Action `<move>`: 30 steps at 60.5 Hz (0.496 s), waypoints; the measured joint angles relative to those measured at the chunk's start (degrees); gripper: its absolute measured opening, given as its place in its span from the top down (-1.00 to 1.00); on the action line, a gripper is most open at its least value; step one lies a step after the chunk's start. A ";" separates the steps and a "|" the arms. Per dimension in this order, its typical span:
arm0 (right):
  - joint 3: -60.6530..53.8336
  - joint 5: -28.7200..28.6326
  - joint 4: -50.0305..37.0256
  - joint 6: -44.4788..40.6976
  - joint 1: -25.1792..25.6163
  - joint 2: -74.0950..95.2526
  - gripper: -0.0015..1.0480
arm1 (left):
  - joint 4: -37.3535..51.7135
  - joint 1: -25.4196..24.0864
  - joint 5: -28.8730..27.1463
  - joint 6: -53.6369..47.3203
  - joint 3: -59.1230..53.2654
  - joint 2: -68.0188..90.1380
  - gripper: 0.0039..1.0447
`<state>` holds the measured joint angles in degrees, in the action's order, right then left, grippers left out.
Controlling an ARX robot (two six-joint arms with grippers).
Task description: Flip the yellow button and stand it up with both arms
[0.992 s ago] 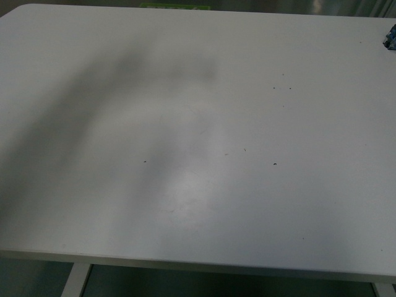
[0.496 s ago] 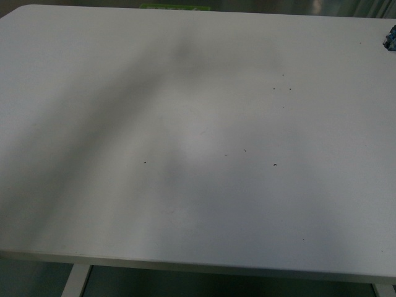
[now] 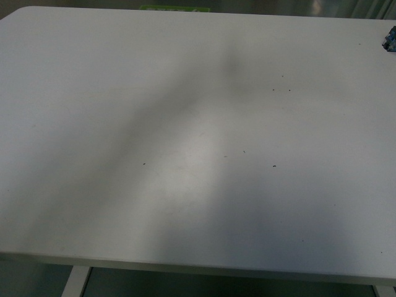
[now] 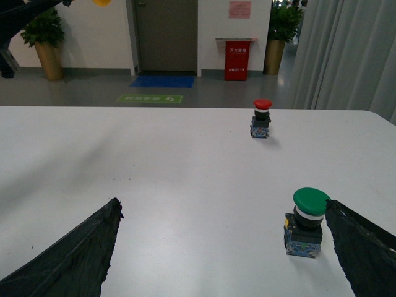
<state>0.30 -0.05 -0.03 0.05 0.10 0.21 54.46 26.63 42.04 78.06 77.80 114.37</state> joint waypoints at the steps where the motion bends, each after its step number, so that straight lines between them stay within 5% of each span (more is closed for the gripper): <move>1: 0.00 0.00 0.00 0.00 0.00 0.00 -0.86 | -0.07 -0.02 0.11 -0.04 -0.76 -0.66 0.31; 17: 0.28 0.17 0.74 2.08 -0.42 0.76 -0.86 | -0.09 -0.22 0.17 -0.26 -1.88 -3.10 0.31; 19: 1.11 1.31 0.94 5.31 -1.53 3.04 -0.86 | -0.09 -0.22 0.15 -0.28 -1.90 -3.10 0.31; 23: 6.08 6.32 -11.80 23.71 -9.70 20.74 -0.86 | -0.09 -0.22 0.13 -0.33 -1.97 -3.10 0.31; 30: 16.94 5.38 -25.83 43.67 -15.91 42.86 -0.86 | -0.09 -0.22 0.17 -0.35 -1.97 -3.10 0.31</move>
<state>17.23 5.32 -25.87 43.72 -15.81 43.07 54.37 26.41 42.22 77.71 75.83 111.26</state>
